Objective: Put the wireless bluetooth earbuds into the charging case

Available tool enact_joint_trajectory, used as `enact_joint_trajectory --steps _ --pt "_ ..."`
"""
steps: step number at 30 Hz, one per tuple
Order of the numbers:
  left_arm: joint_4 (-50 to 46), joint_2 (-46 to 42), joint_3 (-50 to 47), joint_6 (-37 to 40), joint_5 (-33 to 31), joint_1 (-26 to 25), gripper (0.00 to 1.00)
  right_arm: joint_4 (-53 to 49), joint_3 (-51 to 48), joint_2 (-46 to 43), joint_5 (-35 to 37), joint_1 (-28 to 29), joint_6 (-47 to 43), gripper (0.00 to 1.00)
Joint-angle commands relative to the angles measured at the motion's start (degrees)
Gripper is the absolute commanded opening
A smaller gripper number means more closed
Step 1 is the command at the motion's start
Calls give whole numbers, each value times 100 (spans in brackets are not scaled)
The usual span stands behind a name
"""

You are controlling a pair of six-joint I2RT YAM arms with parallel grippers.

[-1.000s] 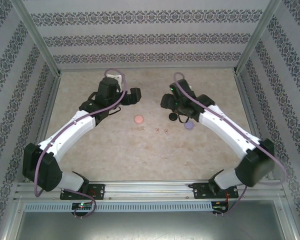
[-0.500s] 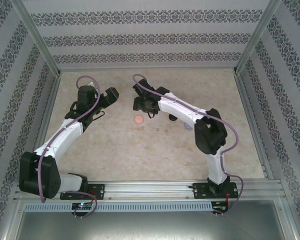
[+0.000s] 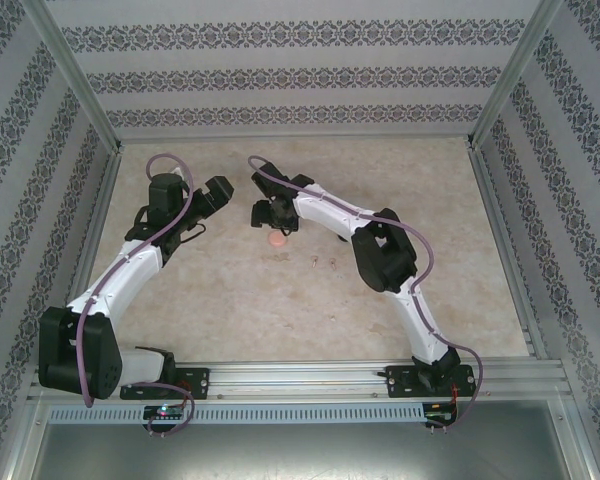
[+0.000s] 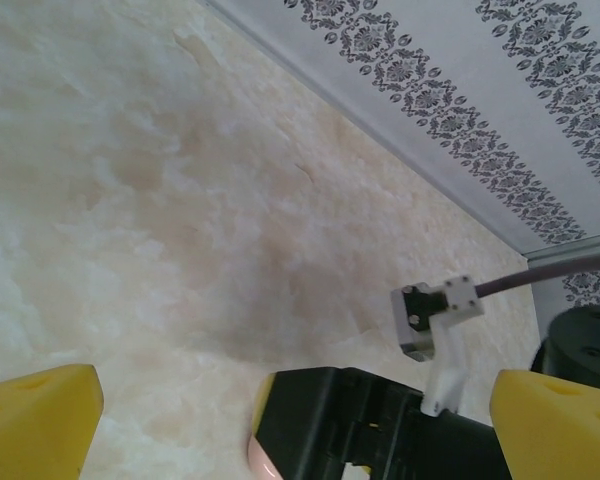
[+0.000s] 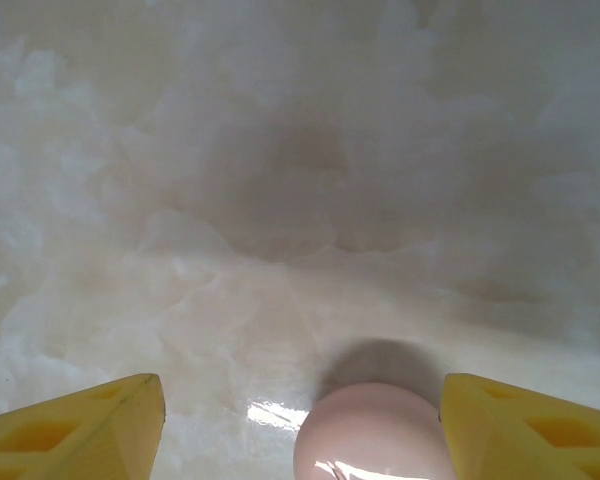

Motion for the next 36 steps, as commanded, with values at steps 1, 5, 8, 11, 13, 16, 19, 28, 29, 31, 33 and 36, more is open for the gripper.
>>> enact_joint_trajectory --steps 1,5,8,11,13,16,19,28,29,31,33,36 --pt "280 -61 89 86 139 60 99 -64 102 149 -251 -19 -78 73" --pt "293 -32 104 95 131 60 99 19 -84 60 -353 38 -76 73" --pt "299 -7 102 87 118 56 99 91 -342 -122 -381 110 -77 73" --pt "332 31 83 62 115 60 99 211 -706 -372 -422 182 -47 73" --pt "348 50 84 58 119 62 99 297 -956 -547 -478 226 -9 73" --pt "392 102 104 47 141 59 99 439 -1357 -839 -561 305 71 72" --pt "385 141 135 83 159 61 99 609 -1729 -1219 -603 373 66 73" --pt "257 184 311 269 77 78 99 150 -1409 -1305 -71 327 -765 74" --pt "235 180 329 285 56 84 99 72 -1263 -1225 -19 321 -971 74" --pt "195 159 364 301 60 124 99 -106 -944 -1018 10 318 -1457 75" --pt "164 145 394 319 95 173 99 -299 -632 -814 -6 324 -2083 75" --pt "123 137 433 350 131 217 99 -569 -324 -597 102 351 -2875 77"
